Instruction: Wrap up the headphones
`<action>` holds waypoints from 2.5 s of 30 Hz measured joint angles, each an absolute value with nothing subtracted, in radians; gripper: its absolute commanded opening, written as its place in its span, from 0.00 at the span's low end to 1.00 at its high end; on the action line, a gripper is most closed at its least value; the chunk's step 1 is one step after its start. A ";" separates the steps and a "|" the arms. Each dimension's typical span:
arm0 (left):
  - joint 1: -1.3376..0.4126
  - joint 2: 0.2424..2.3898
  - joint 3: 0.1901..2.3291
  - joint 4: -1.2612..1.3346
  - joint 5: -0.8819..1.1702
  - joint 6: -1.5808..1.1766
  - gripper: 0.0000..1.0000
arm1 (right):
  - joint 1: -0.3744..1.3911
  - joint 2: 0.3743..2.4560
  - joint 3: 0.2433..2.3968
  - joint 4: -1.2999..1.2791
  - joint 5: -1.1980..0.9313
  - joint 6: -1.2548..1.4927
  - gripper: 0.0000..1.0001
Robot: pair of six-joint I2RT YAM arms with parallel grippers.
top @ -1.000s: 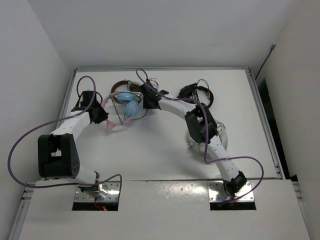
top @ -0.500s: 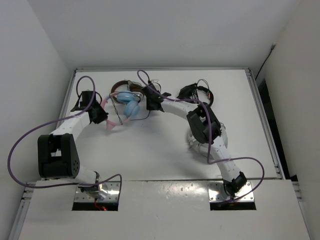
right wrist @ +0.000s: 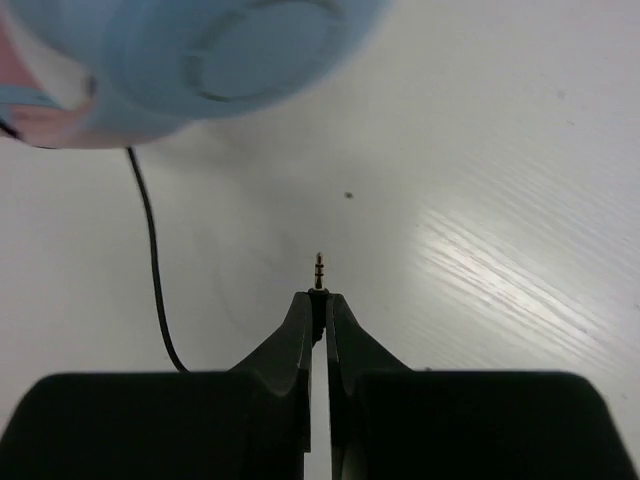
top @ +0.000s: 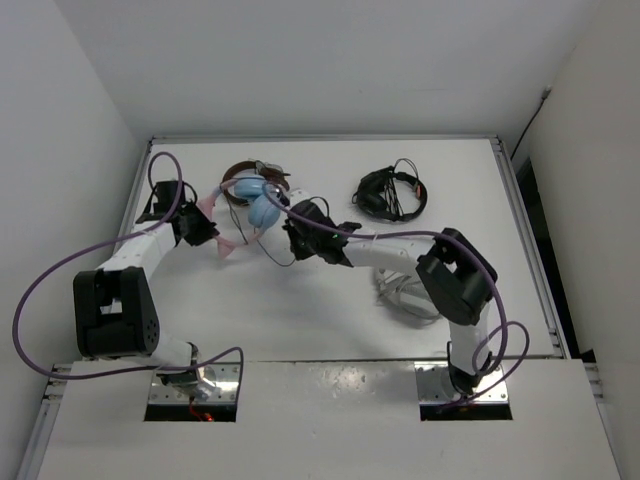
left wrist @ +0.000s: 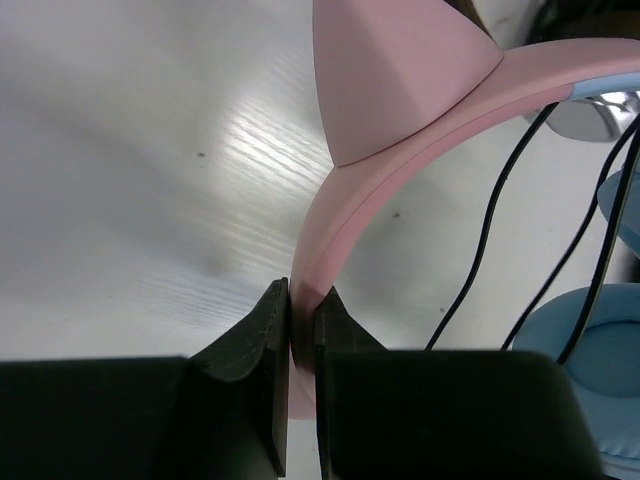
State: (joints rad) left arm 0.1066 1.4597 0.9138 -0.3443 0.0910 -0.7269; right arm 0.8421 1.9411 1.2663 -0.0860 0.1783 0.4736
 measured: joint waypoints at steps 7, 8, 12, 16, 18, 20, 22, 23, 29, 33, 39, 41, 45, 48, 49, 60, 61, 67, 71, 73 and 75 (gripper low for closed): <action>0.099 1.454 0.921 -0.332 0.215 -0.765 0.00 | 0.890 1.988 1.338 -0.021 0.186 0.437 0.00; 0.099 1.450 0.921 -0.331 0.221 -0.772 0.00 | 0.886 1.999 1.350 -0.014 0.190 0.435 0.00; 0.099 1.433 0.924 -0.335 0.201 -0.793 0.00 | 0.883 2.002 1.337 0.015 0.204 0.411 0.00; 0.099 1.432 0.941 -0.342 0.149 -0.799 0.00 | 0.910 1.916 1.203 0.056 0.205 0.368 0.00; 0.099 1.434 0.949 -0.345 0.128 -0.798 0.00 | 0.941 1.839 1.127 0.068 0.198 0.344 0.00; 0.099 1.442 0.960 -0.350 0.109 -0.798 0.00 | 0.986 1.750 1.066 0.090 0.188 0.318 0.00; 0.094 1.455 0.971 -0.352 0.092 -0.797 0.00 | 1.034 1.666 1.018 0.134 0.171 0.291 0.00; 0.091 1.462 0.976 -0.352 0.083 -0.797 0.00 | 1.054 1.631 1.003 0.155 0.162 0.279 0.00; 0.051 1.474 0.981 -0.361 0.050 -0.794 0.00 | 1.121 1.572 0.989 0.235 0.106 0.225 0.00; 0.000 1.474 0.981 -0.360 0.015 -0.786 0.00 | 1.122 1.579 0.990 0.239 0.069 0.203 0.00; -0.080 1.448 0.965 -0.356 -0.039 -0.724 0.00 | 1.123 1.586 1.007 0.238 0.033 0.165 0.00; -0.102 1.426 0.951 -0.358 -0.058 -0.689 0.00 | 1.123 1.584 1.029 0.237 0.032 0.150 0.00; -0.136 1.388 0.926 -0.361 -0.072 -0.608 0.00 | 1.122 1.555 1.065 0.245 0.042 0.126 0.00; -0.161 1.374 0.920 -0.368 -0.071 -0.545 0.00 | 1.110 1.529 1.088 0.251 0.051 0.116 0.00; -0.170 1.370 0.918 -0.369 -0.070 -0.525 0.00 | 1.103 1.525 1.098 0.254 0.053 0.113 0.00; -0.274 1.343 0.909 -0.380 -0.005 -0.311 0.00 | 0.974 1.562 1.171 0.237 0.080 0.162 0.00; -0.275 1.339 0.905 -0.380 -0.001 -0.294 0.00 | 0.962 1.570 1.172 0.232 0.081 0.171 0.00; -0.281 1.315 0.870 -0.384 0.008 -0.224 0.00 | 0.892 1.647 1.202 0.185 0.081 0.246 0.00; -0.298 1.315 0.865 -0.394 0.005 -0.179 0.00 | 0.853 1.711 1.219 0.158 0.073 0.286 0.00; -0.312 1.315 0.865 -0.400 0.001 -0.157 0.00 | 0.838 1.737 1.222 0.145 0.066 0.302 0.00; -0.337 1.322 0.865 -0.405 -0.004 -0.139 0.00 | 0.828 1.755 1.222 0.131 0.057 0.315 0.00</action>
